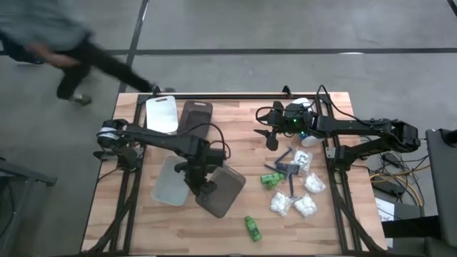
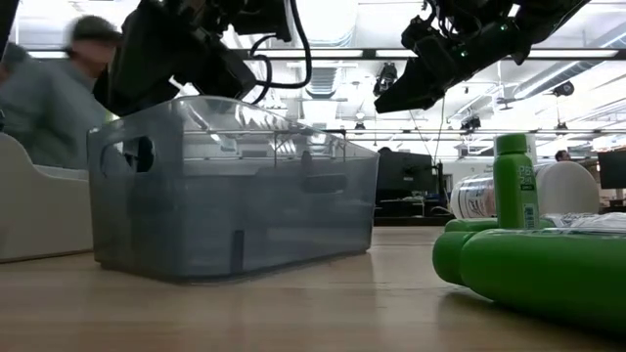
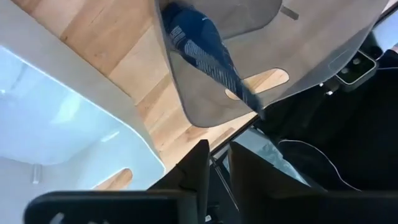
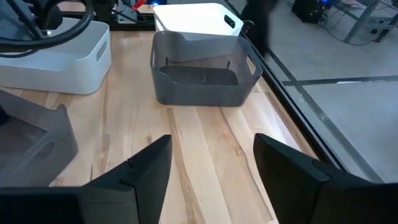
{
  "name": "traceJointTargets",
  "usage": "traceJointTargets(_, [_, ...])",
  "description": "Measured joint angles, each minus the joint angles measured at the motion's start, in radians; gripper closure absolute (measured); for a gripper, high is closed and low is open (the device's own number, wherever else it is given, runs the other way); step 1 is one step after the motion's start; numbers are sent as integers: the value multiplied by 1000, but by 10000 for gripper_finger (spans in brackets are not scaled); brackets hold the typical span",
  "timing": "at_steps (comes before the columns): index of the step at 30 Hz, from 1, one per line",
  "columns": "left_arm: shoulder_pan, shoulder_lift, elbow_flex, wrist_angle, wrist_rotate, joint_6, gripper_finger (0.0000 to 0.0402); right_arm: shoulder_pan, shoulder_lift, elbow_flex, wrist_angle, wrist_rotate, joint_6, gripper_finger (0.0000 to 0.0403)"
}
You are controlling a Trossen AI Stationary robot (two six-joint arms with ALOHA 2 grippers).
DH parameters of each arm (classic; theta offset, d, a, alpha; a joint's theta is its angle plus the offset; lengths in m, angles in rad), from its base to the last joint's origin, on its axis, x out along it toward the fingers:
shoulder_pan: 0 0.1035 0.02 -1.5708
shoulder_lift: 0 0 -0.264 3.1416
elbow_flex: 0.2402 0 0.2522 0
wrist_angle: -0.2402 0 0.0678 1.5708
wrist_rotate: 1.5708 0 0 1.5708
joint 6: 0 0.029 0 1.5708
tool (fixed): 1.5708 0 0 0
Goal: Pick & Place Travel size toiletries
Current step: Put the blue shave cream into the bottom black transparent bin
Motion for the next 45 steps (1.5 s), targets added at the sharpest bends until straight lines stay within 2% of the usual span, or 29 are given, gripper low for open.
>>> traceJointTargets(7, [20, 0, 12, 0, 20, 62, 323, 0, 0, 0, 0, 0, 0, 195])
traceJointTargets(10, [23, -6, 27, 1, -4, 104, 325, 0, 0, 0, 0, 0, 0, 199])
traceJointTargets(14, [23, -38, 58, -1, -98, 183, 327, 0, 0, 0, -1, 0, 0, 203])
traceJointTargets(21, [20, -137, 65, 6, -338, 402, 328, 0, 0, 0, -16, 0, 0, 213])
traceJointTargets(26, [20, -194, 34, 13, -384, 585, 328, 0, 0, 0, -63, 0, 1, 220])
traceJointTargets(33, [26, -305, -88, 137, -505, 757, 328, 0, 0, 0, -118, 0, 44, 231])
traceJointTargets(41, [59, -492, -306, 351, -521, 869, 328, 0, 0, 11, -155, 0, 75, 241])
traceJointTargets(45, [75, -600, -441, 497, -521, 899, 328, 0, -1, 38, -241, -1, 85, 246])
